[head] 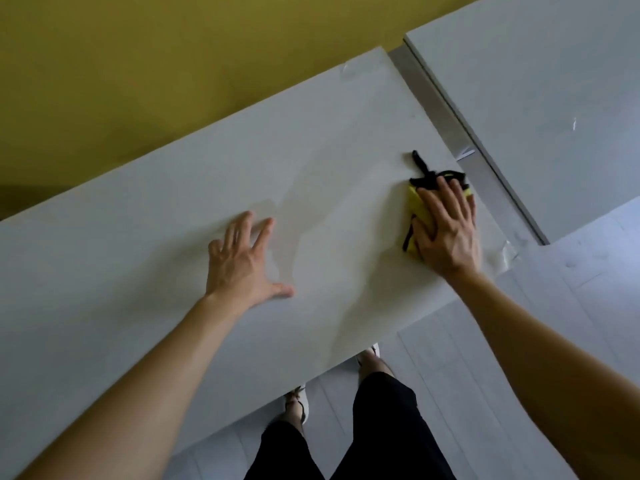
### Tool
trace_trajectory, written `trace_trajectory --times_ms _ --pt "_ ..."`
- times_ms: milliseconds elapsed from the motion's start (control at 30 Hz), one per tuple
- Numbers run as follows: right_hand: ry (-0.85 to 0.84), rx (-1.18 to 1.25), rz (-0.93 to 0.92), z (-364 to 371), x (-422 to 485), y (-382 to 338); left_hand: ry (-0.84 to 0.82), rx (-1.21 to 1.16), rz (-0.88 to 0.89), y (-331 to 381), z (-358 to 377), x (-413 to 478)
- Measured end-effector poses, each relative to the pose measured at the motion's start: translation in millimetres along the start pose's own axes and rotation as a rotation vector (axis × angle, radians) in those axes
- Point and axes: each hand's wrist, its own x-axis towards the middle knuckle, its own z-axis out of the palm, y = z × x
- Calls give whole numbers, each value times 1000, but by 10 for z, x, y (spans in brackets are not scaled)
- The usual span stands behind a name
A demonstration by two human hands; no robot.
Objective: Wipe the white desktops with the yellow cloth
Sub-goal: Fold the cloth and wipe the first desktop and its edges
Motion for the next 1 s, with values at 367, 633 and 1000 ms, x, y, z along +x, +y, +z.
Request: trace_trajectory --times_ms 367,633,1000 --pt "-411 67 -715 1081 -2011 -3593 170 -153 -58 -1837 828 -1651" --pt "-337 9 -527 563 -1859 -2082 107 -204 -86 -2005 907 -1655" --pt "-217 -13 336 -421 -2172 -1397 88 -222 481 -112 579 -1021"
